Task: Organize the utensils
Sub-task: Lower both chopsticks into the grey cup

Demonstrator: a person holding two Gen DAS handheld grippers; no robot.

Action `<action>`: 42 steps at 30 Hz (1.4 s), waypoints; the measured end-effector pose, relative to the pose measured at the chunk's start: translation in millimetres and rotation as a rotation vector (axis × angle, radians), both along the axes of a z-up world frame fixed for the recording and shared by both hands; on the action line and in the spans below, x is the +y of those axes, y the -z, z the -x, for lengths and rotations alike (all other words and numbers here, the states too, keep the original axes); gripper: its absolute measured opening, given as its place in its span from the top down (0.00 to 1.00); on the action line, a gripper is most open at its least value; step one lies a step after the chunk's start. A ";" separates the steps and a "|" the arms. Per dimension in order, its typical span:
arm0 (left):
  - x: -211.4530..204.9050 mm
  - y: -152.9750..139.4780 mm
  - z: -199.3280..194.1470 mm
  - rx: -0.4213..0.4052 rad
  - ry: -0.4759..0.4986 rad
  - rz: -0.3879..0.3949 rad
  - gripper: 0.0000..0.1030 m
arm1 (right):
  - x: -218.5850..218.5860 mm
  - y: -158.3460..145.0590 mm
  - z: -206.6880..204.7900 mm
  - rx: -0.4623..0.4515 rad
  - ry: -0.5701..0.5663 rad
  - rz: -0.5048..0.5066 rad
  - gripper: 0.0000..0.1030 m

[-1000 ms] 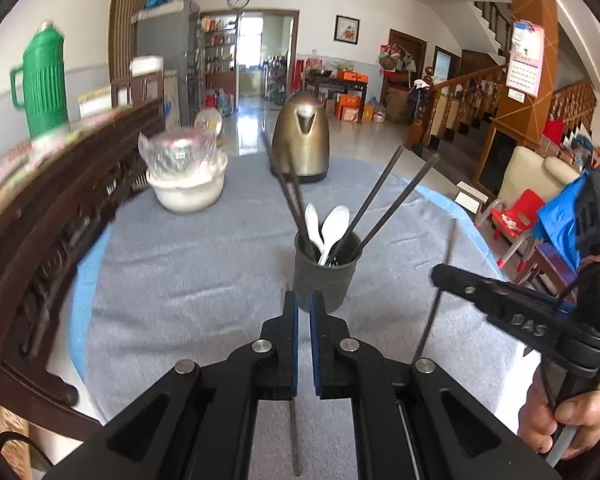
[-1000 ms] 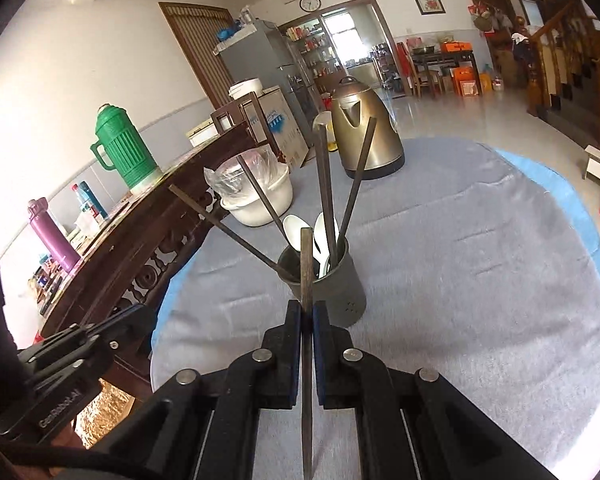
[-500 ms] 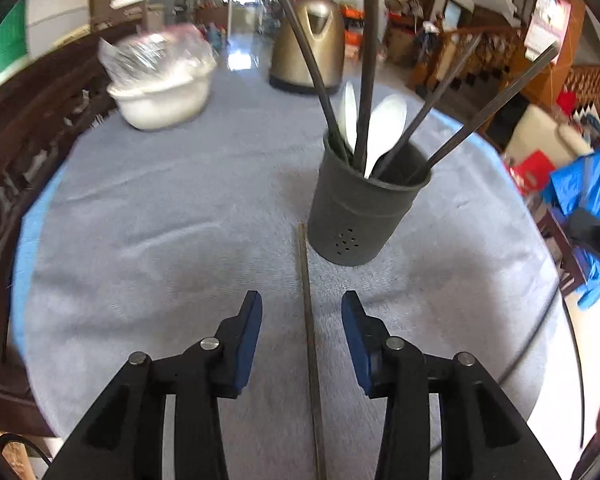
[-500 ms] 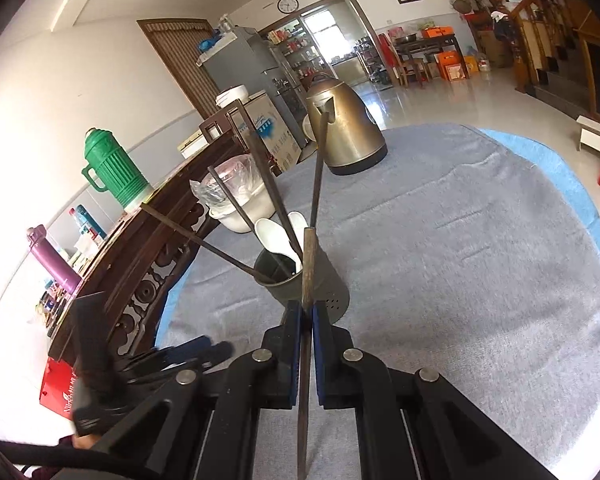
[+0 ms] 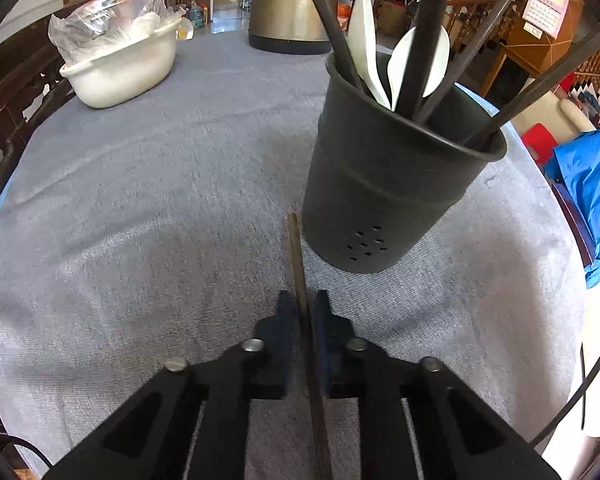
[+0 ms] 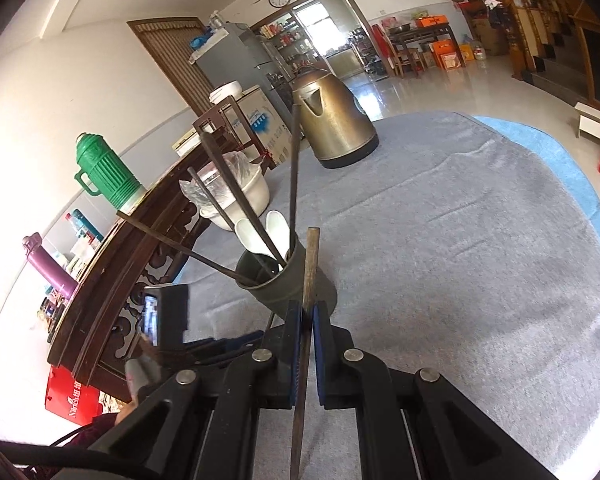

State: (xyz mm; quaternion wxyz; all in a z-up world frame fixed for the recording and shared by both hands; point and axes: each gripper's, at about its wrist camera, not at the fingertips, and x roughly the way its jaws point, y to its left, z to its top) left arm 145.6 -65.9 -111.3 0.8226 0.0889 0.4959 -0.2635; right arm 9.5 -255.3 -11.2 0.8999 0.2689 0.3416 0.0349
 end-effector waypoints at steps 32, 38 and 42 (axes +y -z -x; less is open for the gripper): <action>27.2 -268.2 88.8 -0.628 -0.023 0.366 0.95 | 40.5 -158.8 -0.6 -0.413 0.072 0.249 0.94; 9.8 -259.0 71.5 -0.614 -0.062 0.333 0.95 | 41.6 -170.8 -31.3 -0.429 0.105 0.289 0.94; 2.2 -238.1 59.3 -0.579 -0.098 0.307 0.95 | 43.7 -159.3 -51.3 -0.405 0.118 0.310 0.94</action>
